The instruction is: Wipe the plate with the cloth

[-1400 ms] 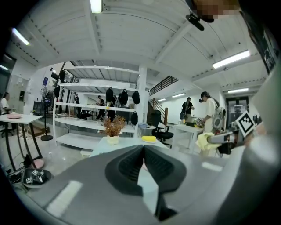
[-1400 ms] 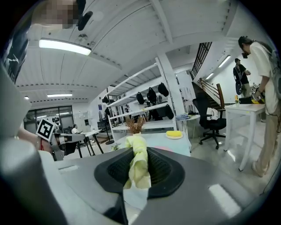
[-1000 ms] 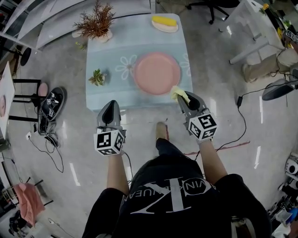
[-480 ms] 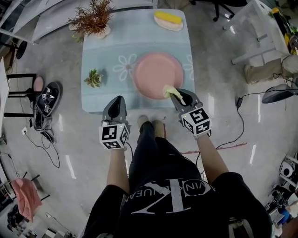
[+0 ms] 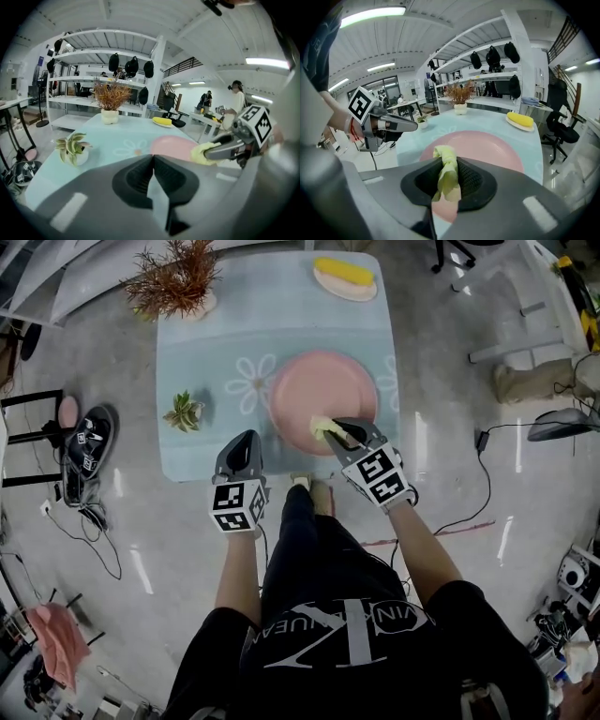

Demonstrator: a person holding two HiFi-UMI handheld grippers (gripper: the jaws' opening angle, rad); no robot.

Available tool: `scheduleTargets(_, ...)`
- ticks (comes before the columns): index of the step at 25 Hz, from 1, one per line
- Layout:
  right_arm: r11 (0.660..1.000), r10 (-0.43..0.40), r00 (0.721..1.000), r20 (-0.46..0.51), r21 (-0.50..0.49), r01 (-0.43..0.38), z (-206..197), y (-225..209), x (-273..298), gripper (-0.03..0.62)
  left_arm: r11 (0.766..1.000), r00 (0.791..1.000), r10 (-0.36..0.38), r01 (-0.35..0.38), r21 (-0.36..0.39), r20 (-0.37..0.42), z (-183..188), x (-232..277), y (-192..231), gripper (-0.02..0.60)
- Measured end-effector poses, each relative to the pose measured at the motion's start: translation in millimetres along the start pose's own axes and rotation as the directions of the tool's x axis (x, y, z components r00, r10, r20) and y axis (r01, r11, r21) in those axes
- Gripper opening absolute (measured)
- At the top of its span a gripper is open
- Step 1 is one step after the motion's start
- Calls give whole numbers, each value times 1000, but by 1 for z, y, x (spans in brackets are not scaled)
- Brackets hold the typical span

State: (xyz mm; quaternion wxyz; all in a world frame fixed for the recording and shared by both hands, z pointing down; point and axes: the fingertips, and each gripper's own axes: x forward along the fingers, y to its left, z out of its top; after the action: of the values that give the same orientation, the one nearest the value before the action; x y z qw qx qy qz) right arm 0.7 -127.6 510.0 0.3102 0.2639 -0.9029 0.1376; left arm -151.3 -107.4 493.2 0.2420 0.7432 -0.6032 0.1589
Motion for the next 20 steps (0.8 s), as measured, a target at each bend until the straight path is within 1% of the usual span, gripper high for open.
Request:
scheduleTargets(3,998,16,999,-43,-61,-19,2,-1,23,71,1000,999,-26,26,-3,-31,-8,16,0,0)
scheduleTargets(6,991,36,997,-65,-126,-44,8,-1,46,70,999,997,-49,49,2,-58,-14,28,-1,0)
scheduleTargets(13,961,79,990,-116,-256,-106,23,5,94,67,998,993,-69,68,-15,-97,-22,50,9,0)
scheduleTargets(17,946,49,990,-136,-311,-90,28,-4,112,66,995,990,-97,95,-27,-105,-23,57,8,0)
scheduleTargets(20,930,19,987,-162,-358,-77,29,-14,124,64,993,986,-119,117,-21,-119,-24,63,7,0)
